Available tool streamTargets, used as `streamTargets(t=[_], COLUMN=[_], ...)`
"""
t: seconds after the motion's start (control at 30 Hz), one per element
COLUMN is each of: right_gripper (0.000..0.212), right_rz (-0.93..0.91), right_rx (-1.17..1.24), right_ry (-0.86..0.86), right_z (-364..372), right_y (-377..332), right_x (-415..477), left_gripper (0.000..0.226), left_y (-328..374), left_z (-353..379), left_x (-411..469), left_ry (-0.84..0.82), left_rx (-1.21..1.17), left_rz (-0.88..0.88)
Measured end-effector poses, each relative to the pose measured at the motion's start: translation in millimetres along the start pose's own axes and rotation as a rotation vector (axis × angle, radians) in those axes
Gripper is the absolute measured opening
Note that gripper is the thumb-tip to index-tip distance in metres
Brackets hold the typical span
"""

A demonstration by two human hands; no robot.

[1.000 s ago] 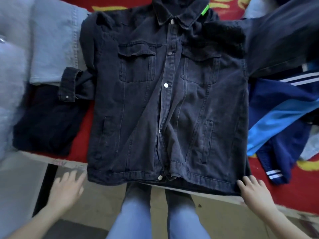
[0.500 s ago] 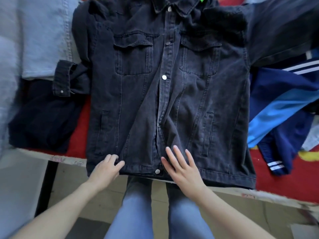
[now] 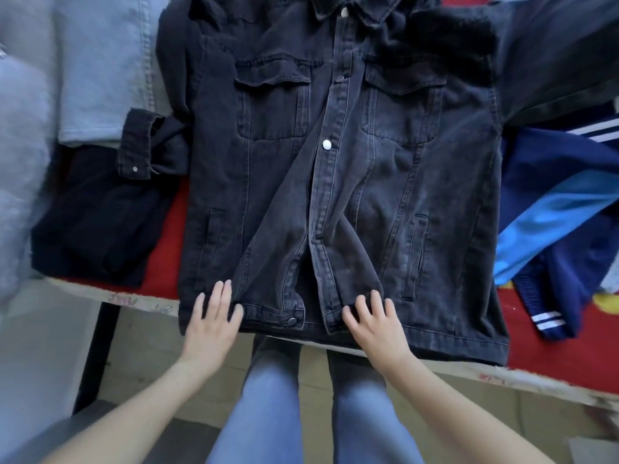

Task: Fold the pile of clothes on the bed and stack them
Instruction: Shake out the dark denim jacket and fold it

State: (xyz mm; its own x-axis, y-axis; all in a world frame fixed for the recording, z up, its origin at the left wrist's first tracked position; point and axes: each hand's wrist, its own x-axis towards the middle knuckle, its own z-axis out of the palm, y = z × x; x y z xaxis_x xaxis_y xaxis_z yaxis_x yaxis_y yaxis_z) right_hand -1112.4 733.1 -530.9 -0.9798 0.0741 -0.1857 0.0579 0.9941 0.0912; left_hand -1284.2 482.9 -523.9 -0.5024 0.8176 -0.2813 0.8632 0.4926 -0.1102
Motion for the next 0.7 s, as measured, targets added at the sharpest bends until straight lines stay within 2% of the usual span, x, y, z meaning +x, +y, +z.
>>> streamTargets(t=[0.07,0.13,0.23,0.27,0.33,0.4,0.47,0.53,0.63,0.7], right_gripper=[0.055,0.044,0.021,0.014,0.037,0.053,0.044,0.030,0.021,0.018], right_rz=[0.040,0.078,0.114,0.163,0.329,0.414,0.360,0.231,0.038,-0.031], right_rx=[0.009,0.050,0.171,0.263,0.515,0.717,0.727,0.650,0.539,0.539], right_ry=[0.006,0.035,0.088,0.139,0.260,0.342,0.409,0.465,0.514,0.522], right_z=[-8.1,-14.5,-19.6,-20.7,-28.9,-42.5,-49.4,-50.6,-49.7,-48.8], right_y=[0.0,7.0,25.6,31.2,40.7,51.4,58.4,58.1,34.9,11.6], right_x=[9.8,18.9,28.9,29.6,27.9,20.2,4.8,-9.3,-18.6,-15.9], left_gripper=[0.051,0.055,0.044,0.031,0.010,0.013,0.008,0.017,0.035,0.035], left_y=[8.9,2.8,-12.3,-15.3,-16.4,-6.6,10.5,27.3,41.4,43.0], left_z=[-3.7,-7.3,-10.9,-14.6,-17.3,-22.6,-31.3,-30.6,-16.4,-11.8], left_x=[14.2,25.4,30.6,28.5,20.9,12.4,7.2,9.6,15.0,11.8], left_ry=[-0.113,-0.158,-0.177,-0.132,0.066,0.240,0.297,0.189,-0.188,-0.338], left_rx=[-0.014,-0.032,0.010,0.024,-0.038,-0.165,-0.312,-0.363,-0.301,-0.286], left_rz=[-0.090,-0.158,-0.074,-0.027,0.094,0.228,0.372,0.450,0.419,0.383])
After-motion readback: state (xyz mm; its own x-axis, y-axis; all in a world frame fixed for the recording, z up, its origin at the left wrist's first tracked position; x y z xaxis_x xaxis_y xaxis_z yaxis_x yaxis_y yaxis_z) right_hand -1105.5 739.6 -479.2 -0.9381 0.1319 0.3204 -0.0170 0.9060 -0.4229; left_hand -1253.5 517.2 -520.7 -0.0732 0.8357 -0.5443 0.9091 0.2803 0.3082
